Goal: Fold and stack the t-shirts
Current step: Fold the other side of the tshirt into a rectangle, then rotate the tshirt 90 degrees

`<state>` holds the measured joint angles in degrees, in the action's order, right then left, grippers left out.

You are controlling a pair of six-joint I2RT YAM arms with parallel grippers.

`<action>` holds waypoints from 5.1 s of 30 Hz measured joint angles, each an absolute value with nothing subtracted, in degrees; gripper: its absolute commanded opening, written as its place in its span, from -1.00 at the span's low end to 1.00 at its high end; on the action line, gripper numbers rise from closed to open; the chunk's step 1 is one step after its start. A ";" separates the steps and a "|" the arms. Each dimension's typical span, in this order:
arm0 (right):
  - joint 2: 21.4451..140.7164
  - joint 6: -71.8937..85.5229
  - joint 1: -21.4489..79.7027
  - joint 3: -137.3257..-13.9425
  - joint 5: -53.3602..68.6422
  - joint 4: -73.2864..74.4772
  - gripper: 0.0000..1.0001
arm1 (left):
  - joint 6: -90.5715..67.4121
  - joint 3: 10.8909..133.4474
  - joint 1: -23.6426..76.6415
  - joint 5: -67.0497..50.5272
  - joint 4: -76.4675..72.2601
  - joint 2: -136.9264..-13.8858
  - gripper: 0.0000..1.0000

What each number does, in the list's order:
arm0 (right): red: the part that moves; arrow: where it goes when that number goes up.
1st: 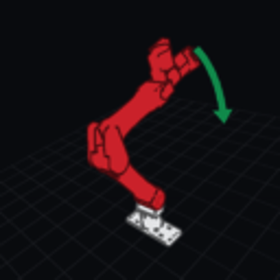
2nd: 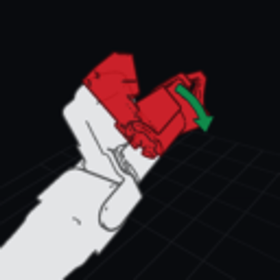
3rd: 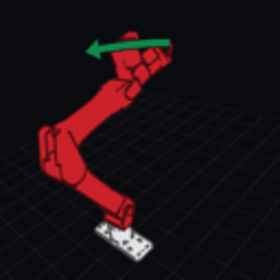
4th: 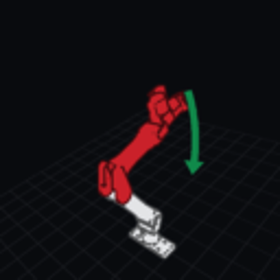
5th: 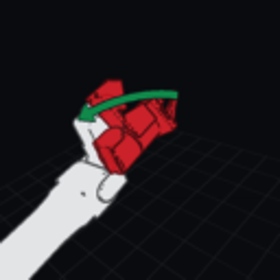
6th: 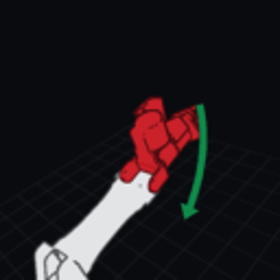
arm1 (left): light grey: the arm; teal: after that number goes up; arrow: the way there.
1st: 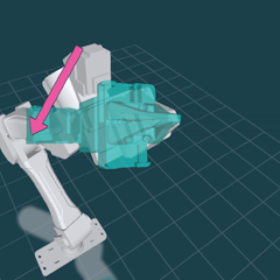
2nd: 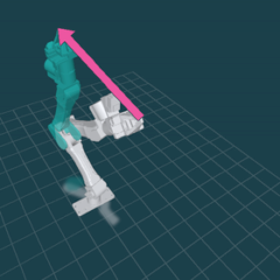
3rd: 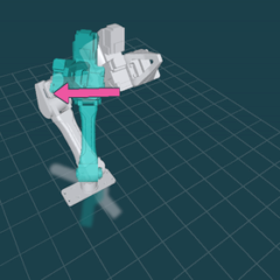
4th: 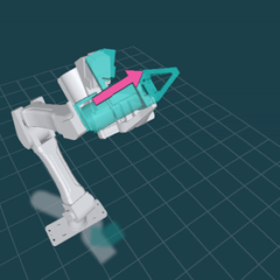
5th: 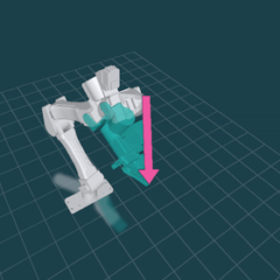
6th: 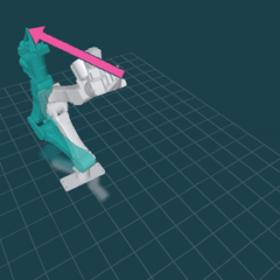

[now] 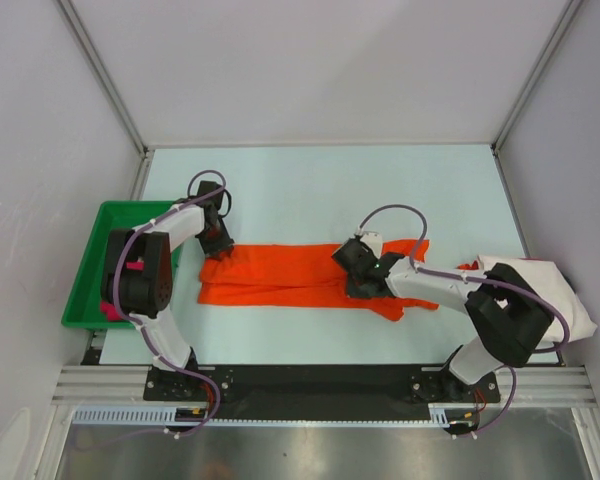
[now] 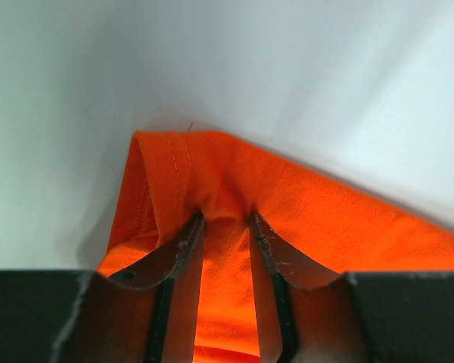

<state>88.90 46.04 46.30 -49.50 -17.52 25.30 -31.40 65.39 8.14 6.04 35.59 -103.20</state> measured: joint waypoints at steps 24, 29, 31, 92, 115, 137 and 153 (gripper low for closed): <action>79.55 44.47 34.35 -58.54 -22.17 30.11 -0.71 | -31.57 65.14 11.25 2.09 34.02 -97.95 -0.24; 91.39 38.57 26.33 -60.03 -20.60 27.20 -0.73 | -31.57 65.12 14.11 0.56 33.63 -97.21 -0.25; 95.20 37.30 25.30 -59.92 -19.92 26.87 -0.73 | -31.62 64.71 14.94 0.19 33.50 -97.19 -0.25; 61.98 62.50 57.41 -43.79 -32.56 51.62 0.01 | -26.48 75.24 15.68 12.88 33.52 -104.16 -0.27; 75.61 74.41 55.70 -43.62 -34.61 60.75 -0.21 | -26.46 78.56 11.20 10.13 34.83 -113.60 -0.31; 84.58 72.97 50.11 -41.65 -34.26 50.50 -1.00 | -27.11 78.76 11.16 10.11 35.24 -113.71 -0.74; 88.92 71.26 45.52 -45.56 -33.45 51.70 -1.00 | -28.12 76.62 11.18 12.03 35.59 -112.29 -0.99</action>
